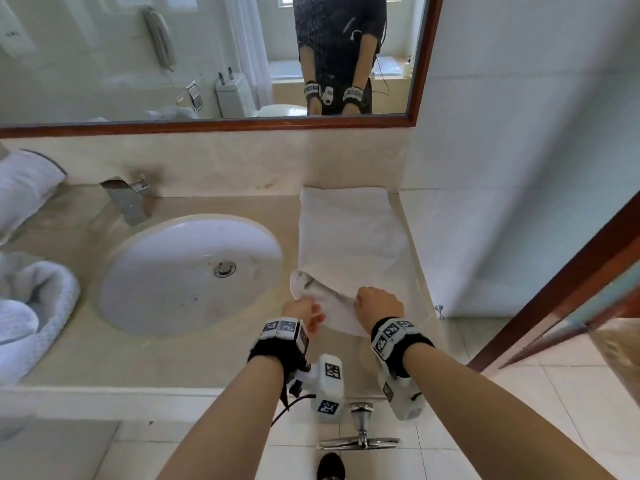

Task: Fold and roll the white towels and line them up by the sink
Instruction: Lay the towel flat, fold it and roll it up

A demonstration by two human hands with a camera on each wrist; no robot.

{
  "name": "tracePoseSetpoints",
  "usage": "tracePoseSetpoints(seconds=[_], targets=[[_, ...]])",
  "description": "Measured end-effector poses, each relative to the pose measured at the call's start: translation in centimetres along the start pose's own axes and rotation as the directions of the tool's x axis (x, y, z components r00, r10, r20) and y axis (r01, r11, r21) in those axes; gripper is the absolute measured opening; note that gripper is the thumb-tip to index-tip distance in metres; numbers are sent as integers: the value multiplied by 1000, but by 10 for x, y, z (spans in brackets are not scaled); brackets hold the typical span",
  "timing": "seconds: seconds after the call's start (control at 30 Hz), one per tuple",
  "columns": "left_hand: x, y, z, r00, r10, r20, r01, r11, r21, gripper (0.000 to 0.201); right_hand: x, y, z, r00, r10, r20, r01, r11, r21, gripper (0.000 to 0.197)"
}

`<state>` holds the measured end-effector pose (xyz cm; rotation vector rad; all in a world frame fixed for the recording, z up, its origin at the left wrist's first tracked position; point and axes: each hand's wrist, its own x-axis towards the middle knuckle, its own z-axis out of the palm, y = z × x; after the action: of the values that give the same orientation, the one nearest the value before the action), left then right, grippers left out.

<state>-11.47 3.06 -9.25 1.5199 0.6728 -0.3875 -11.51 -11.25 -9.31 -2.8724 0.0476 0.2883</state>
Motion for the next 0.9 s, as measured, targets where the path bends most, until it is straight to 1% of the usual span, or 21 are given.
tracePoseSetpoints(seconds=[0.07,0.1,0.13,0.2,0.27,0.33,0.37,0.43,0.47,0.5,0.53,0.6,0.63,0.7,0.73,0.8,0.83,0.87,0.9], targets=[[4,-4,5,998,41,-44,-38,996,83,14,-1,7,-4,998,65,-12,-63,988,141,27],[12,-7,7,996,33,-84,-25,995,93,13,-1,11,-5,995,92,-26,-83,967,242,27],[11,-7,9,998,18,-59,-13,996,86,17,0,15,-6,992,116,-39,-95,931,352,25],[17,-10,6,996,34,-84,-24,993,117,25,1,23,-6,989,126,-78,-66,847,528,15],[18,-9,6,993,37,-114,-17,985,169,30,0,30,-9,986,113,-123,-18,803,595,11],[19,-8,6,991,6,-131,8,994,107,33,-4,36,-14,981,112,-158,17,765,644,10],[18,-7,6,991,-7,-134,15,998,58,44,-6,39,-17,977,121,-178,36,724,689,9],[18,-2,7,988,-15,-151,19,999,26,74,-8,43,-24,968,156,-194,56,623,780,6],[22,-2,8,984,-24,-176,34,998,55,87,-7,44,-28,963,178,-203,63,581,811,5],[21,-2,8,979,-18,-205,39,995,95,93,-7,45,-31,957,194,-216,76,550,832,5],[18,-1,7,980,10,-198,23,986,165,86,-6,46,-35,952,205,-228,89,526,846,5],[8,0,10,987,84,-139,-36,948,315,56,-8,47,-43,944,221,-245,116,473,874,6],[6,-1,12,986,131,-106,-88,938,334,48,-8,48,-46,941,234,-246,127,431,894,6],[6,-5,18,986,158,-58,-141,964,226,44,-11,49,-53,936,267,-231,130,349,928,8],[5,-7,20,981,190,-47,-179,968,176,37,-13,50,-56,933,284,-220,124,322,939,9],[4,-6,23,979,203,-12,-201,973,110,16,-15,56,-57,922,338,-190,92,286,954,12],[7,-6,24,977,212,8,-212,974,84,21,-16,60,-56,910,379,-168,60,281,958,13],[5,-5,24,972,232,26,-233,969,86,33,-17,66,-56,893,425,-146,19,289,957,14],[4,-4,24,959,282,27,-283,951,122,43,-17,73,-54,876,466,-123,-31,309,951,20]])
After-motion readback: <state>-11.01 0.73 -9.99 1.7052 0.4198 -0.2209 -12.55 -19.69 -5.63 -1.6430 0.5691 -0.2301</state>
